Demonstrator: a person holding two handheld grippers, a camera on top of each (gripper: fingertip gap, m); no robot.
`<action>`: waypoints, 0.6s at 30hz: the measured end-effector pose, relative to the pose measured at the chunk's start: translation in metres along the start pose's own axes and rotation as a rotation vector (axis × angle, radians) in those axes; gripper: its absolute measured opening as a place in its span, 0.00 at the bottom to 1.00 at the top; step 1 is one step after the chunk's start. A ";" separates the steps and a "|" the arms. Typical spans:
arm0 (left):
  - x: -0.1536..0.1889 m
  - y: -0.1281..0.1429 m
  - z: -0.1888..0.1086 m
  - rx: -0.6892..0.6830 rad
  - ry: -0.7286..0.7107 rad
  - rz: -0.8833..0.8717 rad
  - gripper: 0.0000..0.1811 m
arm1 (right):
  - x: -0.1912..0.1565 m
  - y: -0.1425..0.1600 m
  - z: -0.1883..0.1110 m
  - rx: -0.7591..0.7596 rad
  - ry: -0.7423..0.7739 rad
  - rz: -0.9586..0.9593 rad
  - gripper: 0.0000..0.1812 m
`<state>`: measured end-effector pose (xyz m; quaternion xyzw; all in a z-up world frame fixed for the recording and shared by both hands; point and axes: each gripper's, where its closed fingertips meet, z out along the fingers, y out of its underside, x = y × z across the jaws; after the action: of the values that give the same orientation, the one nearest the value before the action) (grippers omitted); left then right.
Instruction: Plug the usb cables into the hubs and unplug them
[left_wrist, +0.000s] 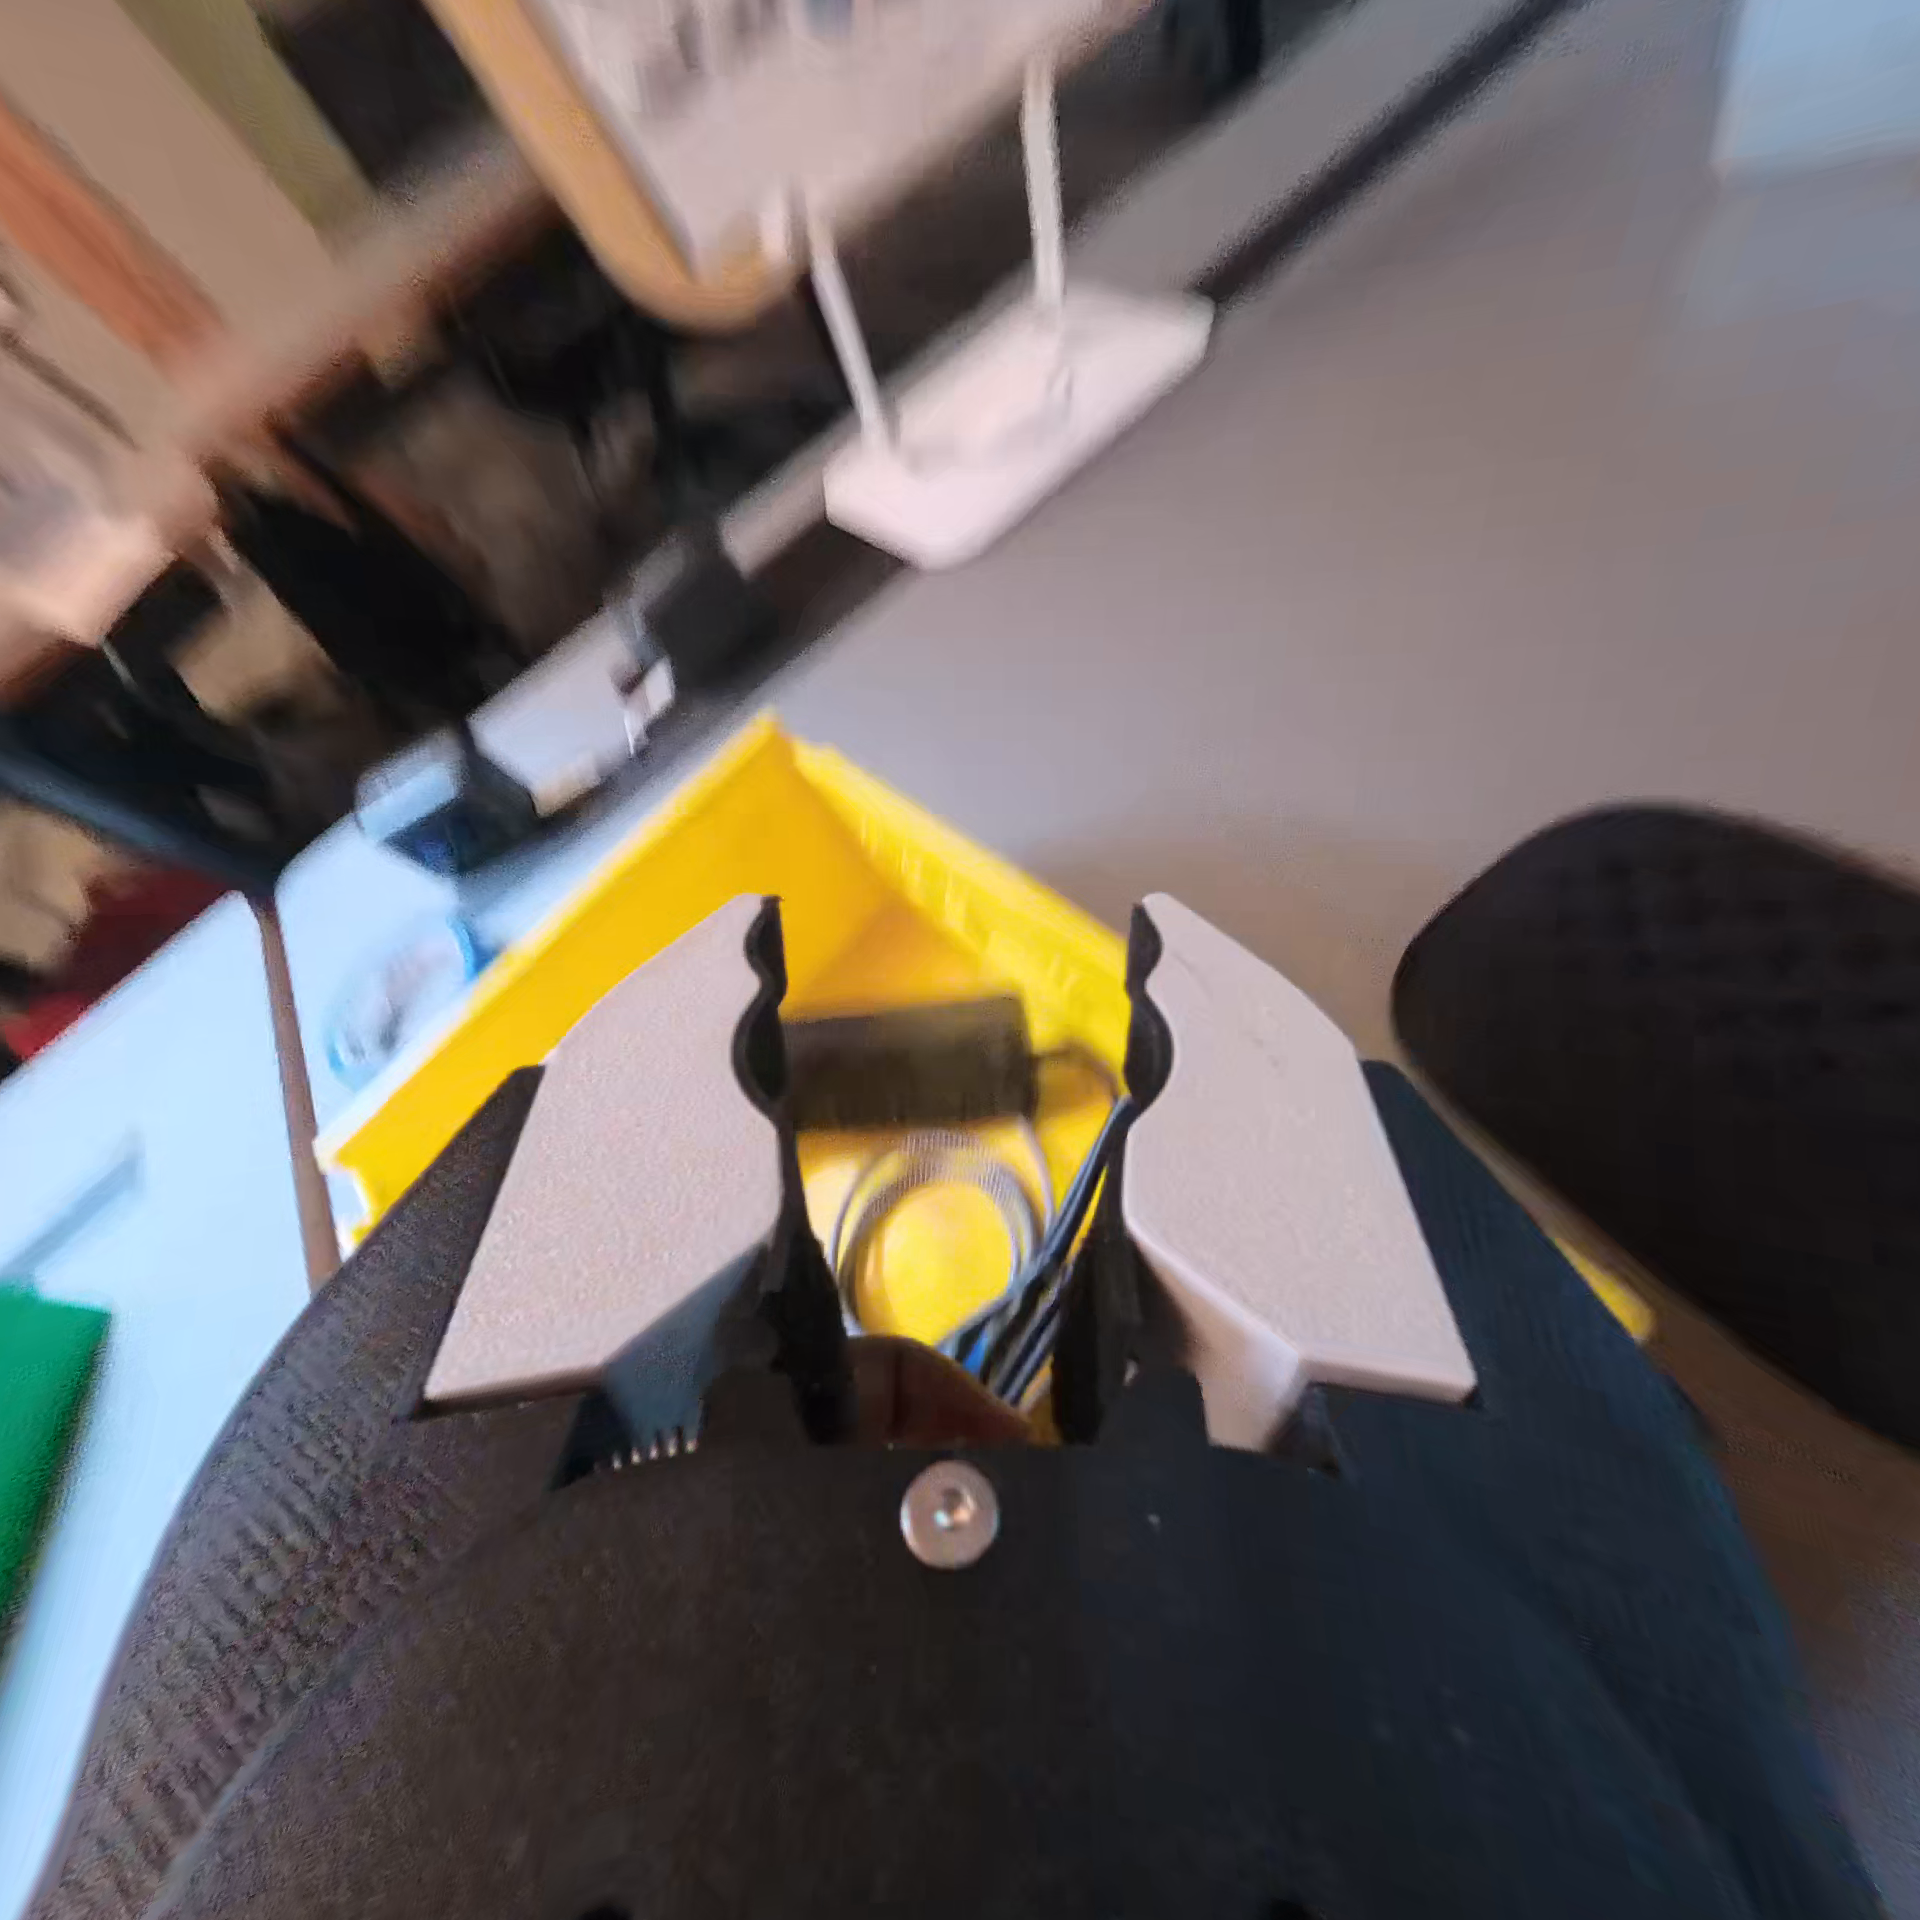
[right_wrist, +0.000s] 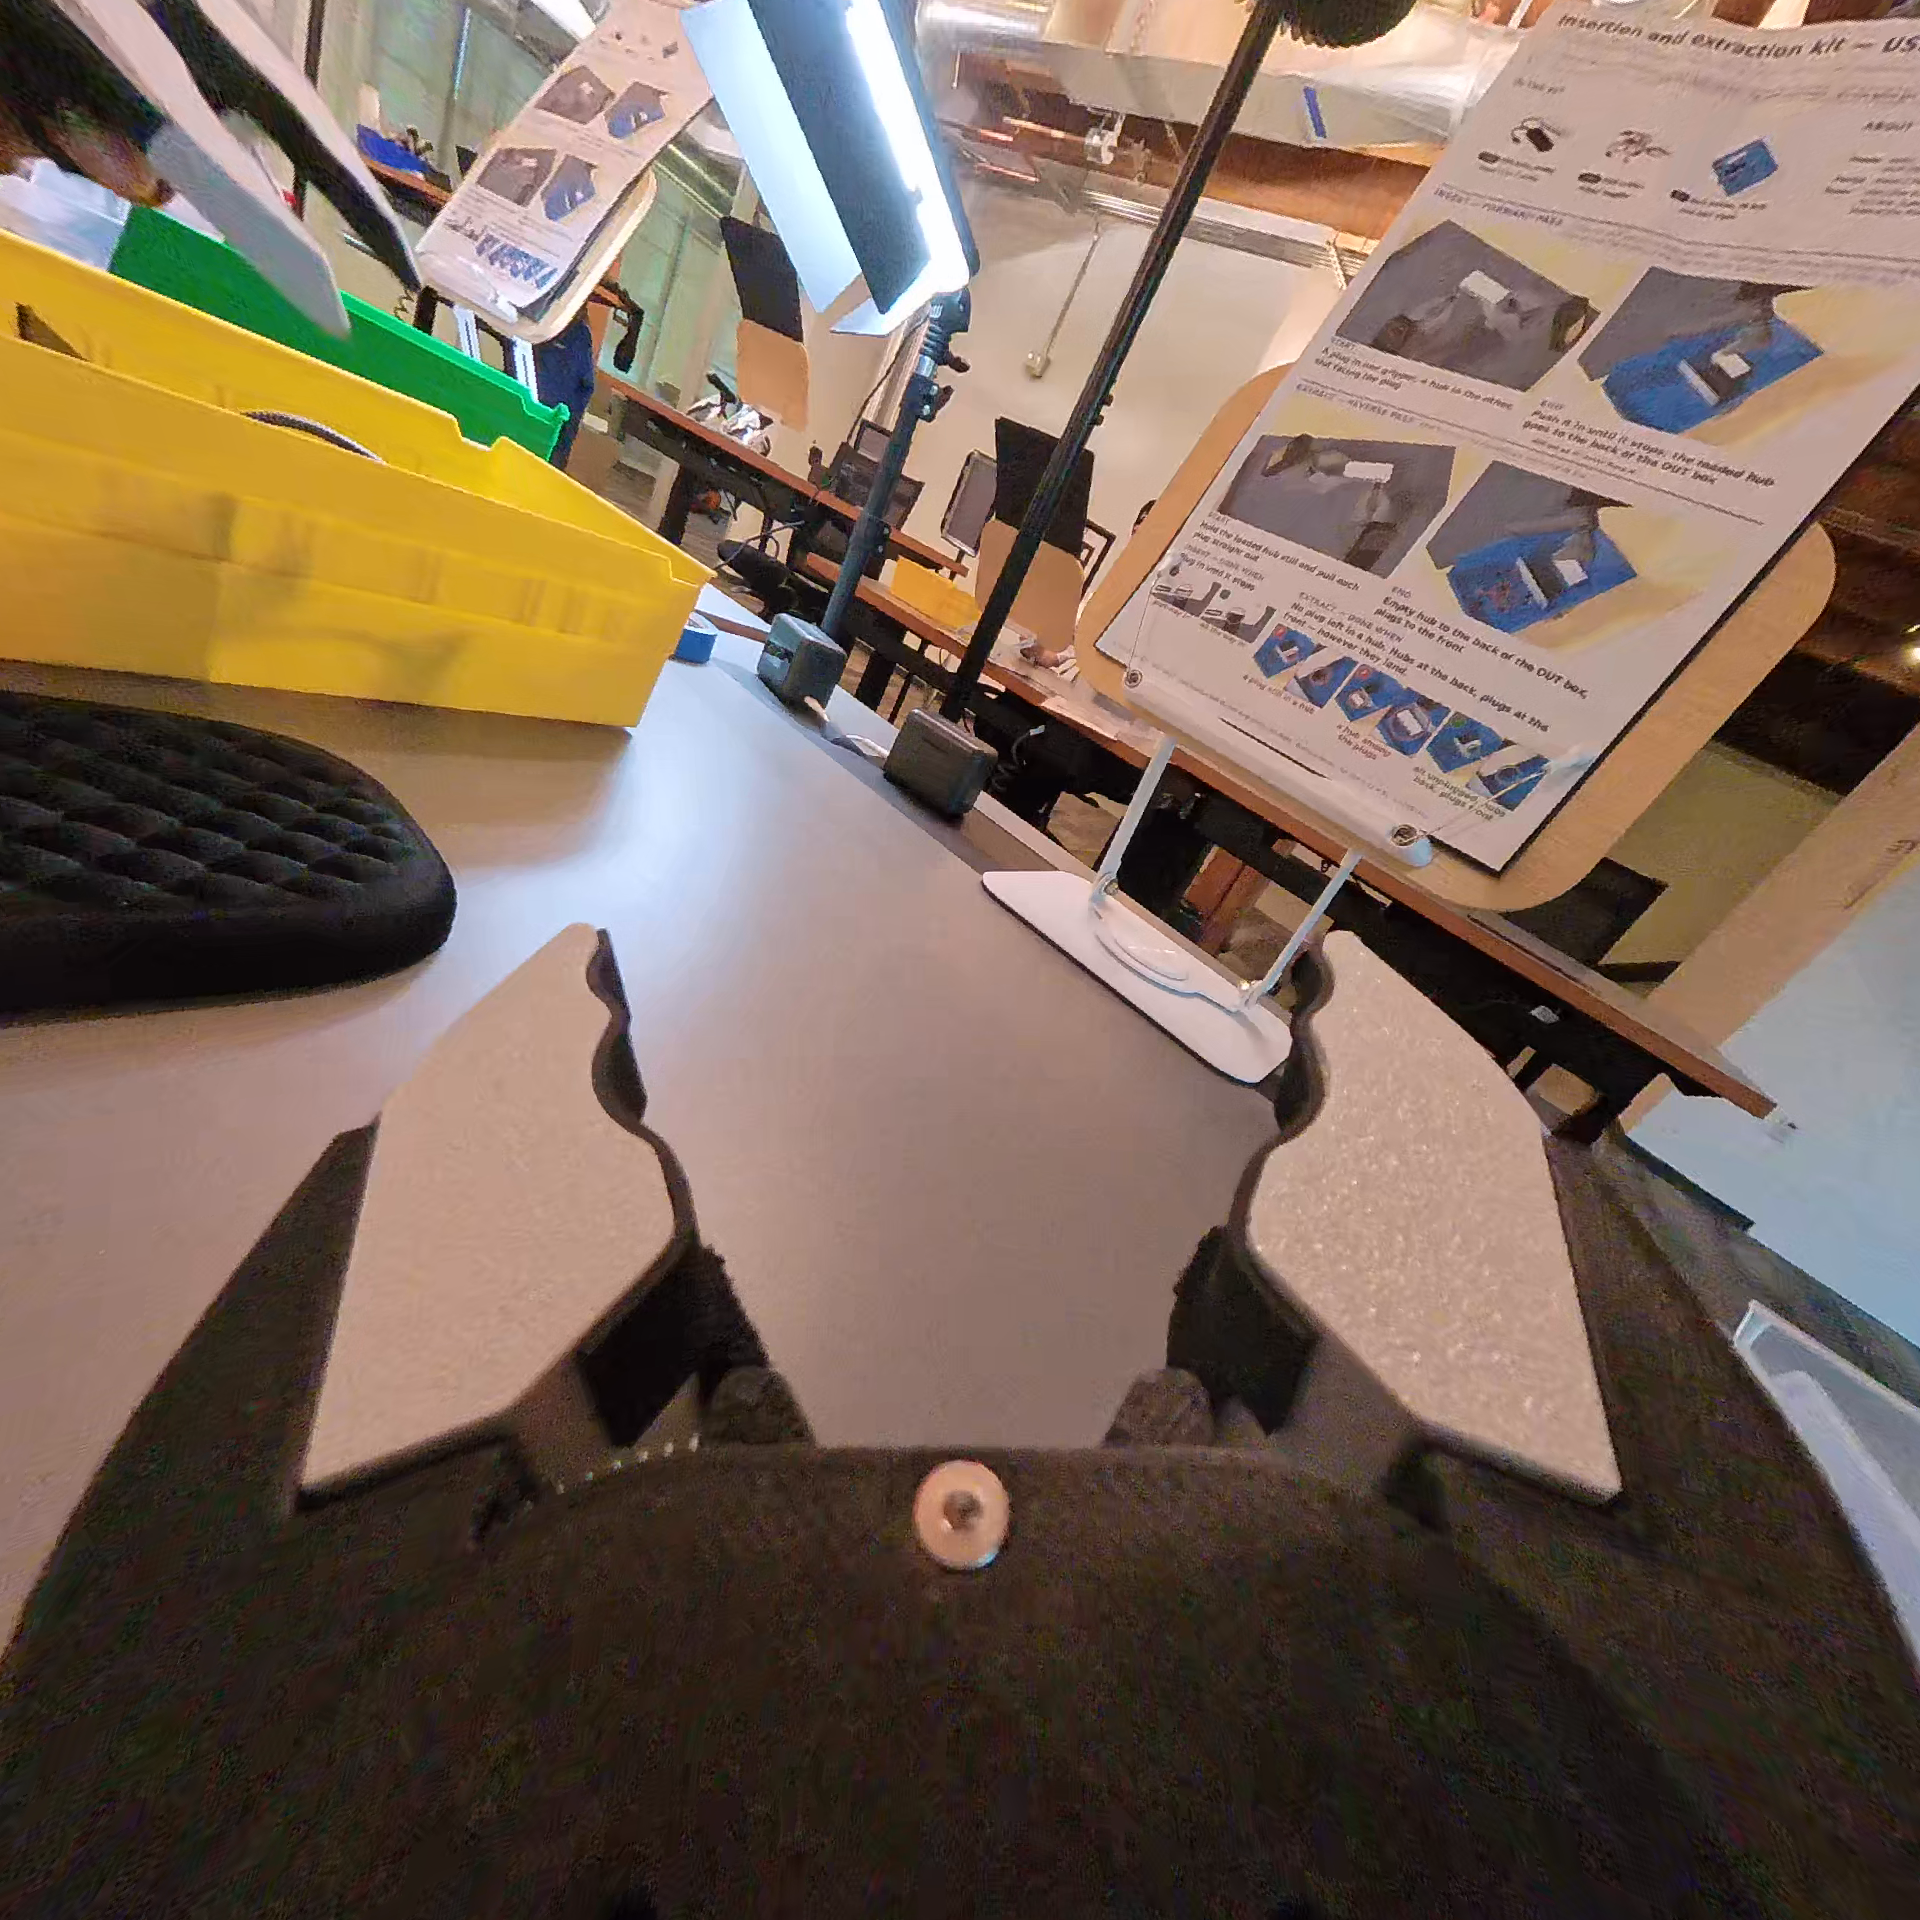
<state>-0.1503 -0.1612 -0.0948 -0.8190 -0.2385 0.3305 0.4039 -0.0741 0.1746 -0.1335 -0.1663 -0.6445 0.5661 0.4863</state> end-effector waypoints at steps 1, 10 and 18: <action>-0.010 0.025 0.007 -0.131 0.010 -0.023 0.34 | 0.000 0.000 0.000 0.000 0.000 -0.001 0.66; -0.057 0.142 0.049 -0.666 -0.057 0.023 0.27 | -0.004 0.003 0.002 -0.021 -0.017 -0.029 0.65; -0.069 0.168 0.062 -0.782 -0.105 0.119 0.01 | -0.006 0.005 0.002 -0.032 -0.028 -0.040 0.63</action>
<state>-0.2212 -0.2694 -0.2359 -0.9054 -0.3188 0.2790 0.0292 -0.0745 0.1703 -0.1400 -0.1533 -0.6632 0.5482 0.4859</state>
